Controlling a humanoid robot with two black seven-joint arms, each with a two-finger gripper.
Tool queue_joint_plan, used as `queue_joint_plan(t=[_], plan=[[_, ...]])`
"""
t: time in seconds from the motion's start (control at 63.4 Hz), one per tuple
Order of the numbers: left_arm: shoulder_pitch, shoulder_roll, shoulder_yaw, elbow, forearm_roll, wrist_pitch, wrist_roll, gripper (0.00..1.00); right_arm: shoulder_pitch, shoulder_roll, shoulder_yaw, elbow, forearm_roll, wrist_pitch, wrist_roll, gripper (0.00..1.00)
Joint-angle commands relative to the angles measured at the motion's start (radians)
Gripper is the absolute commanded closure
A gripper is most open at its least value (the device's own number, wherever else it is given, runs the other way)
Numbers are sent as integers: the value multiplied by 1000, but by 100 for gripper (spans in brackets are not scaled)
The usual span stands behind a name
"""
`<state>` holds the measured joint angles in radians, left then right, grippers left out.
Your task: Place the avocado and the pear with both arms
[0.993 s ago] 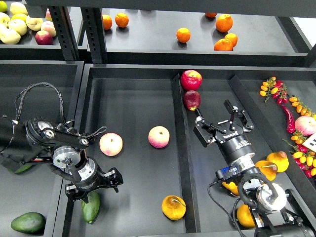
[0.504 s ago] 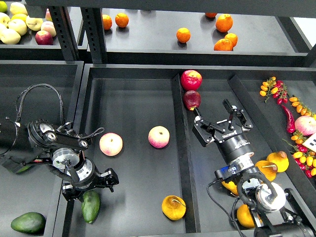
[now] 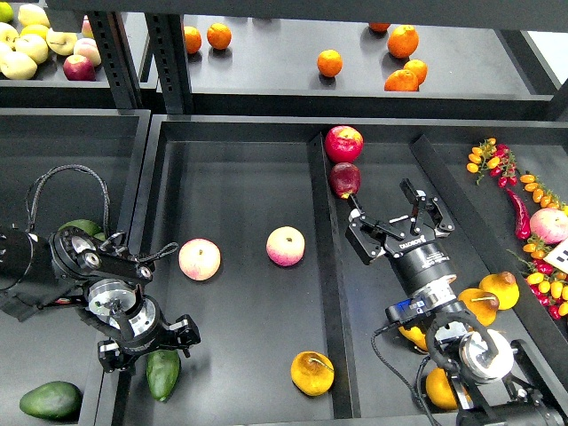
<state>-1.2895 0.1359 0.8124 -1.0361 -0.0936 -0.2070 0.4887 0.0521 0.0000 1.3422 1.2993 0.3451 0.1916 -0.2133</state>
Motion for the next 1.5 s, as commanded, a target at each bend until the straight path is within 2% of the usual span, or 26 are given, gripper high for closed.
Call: queue_joint_plan(t=[0.0,0.363,0.662,0.946,1.135,1.482], plan=[[16,-7,1,17,0,0,0,1,-1,0,-2,0,0,0,0,0],[41,-53,-1,83,-9,-5,0,2,-1,0,-3,0,0,2,0,0],[53,-55,-1,99,-12,-6,0,7,-3,0,-3,0,0,3,0,0],[58,-55,-1,108,-12,-6,0,14,-3,0,-3,0,0,5,0,0],[53,-58,-9,116,-37,-6,0,28,-3,0,-3,0,0,6,0,0],[55,-70,-10,117,-38,-6,0,40,-3,0,-3,0,0,6,0,0]])
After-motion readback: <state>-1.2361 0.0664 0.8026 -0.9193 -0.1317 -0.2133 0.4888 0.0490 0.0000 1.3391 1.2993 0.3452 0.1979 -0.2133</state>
